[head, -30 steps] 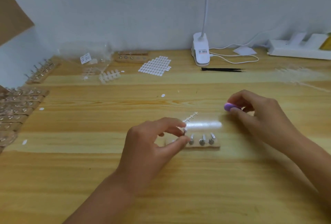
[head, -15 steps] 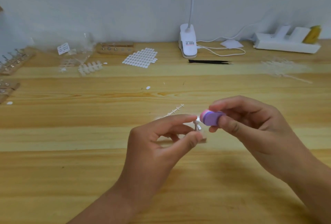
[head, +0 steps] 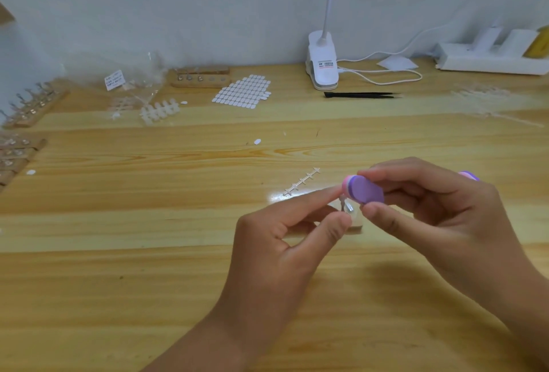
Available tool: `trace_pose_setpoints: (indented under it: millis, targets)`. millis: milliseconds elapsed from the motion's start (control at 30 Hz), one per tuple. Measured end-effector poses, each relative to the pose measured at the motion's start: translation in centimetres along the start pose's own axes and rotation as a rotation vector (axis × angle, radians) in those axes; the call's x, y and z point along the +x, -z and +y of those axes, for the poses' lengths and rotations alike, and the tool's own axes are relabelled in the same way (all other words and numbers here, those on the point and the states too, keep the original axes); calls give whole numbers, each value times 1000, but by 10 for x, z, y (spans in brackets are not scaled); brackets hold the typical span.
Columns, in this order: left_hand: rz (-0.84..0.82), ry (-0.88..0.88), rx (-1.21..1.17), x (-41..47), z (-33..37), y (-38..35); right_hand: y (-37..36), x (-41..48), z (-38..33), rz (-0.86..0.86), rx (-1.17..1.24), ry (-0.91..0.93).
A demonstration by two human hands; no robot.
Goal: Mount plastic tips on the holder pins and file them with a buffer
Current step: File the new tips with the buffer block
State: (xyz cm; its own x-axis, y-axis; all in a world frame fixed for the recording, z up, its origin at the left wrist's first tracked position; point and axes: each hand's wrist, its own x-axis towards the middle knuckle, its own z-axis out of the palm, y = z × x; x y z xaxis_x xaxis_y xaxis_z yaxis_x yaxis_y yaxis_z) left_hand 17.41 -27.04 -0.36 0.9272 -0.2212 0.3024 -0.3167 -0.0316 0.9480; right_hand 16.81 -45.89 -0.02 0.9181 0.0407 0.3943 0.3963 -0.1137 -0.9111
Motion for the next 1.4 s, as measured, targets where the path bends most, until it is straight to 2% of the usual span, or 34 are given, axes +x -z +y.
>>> trace_pose_setpoints:
  millis: [167,267,467,633,733,900,1000,1133,1400]
  targets:
    - [-61,8,-31,1,-1,0,-4,-2,0,38,-282,111]
    - [-49,33,-58,1,-4,1,-4,-3,3,53,-360,143]
    - [-28,78,-143,2,-6,0,-1,-6,4,81,-148,54]
    - [-45,59,-167,2,-6,0,-3,-8,3,-20,-172,41]
    - [-61,64,-171,2,-6,0,-6,-11,-1,-22,-184,31]
    - [-101,31,-152,1,-3,-2,-9,-14,-4,-107,-287,41]
    - [-123,14,-98,0,-3,-2,-13,-11,-3,-48,-409,88]
    - [-116,-18,-32,1,-2,-2,-12,-8,-3,28,-310,40]
    - [-65,-68,47,0,1,-2,-9,-9,-4,42,-238,24]
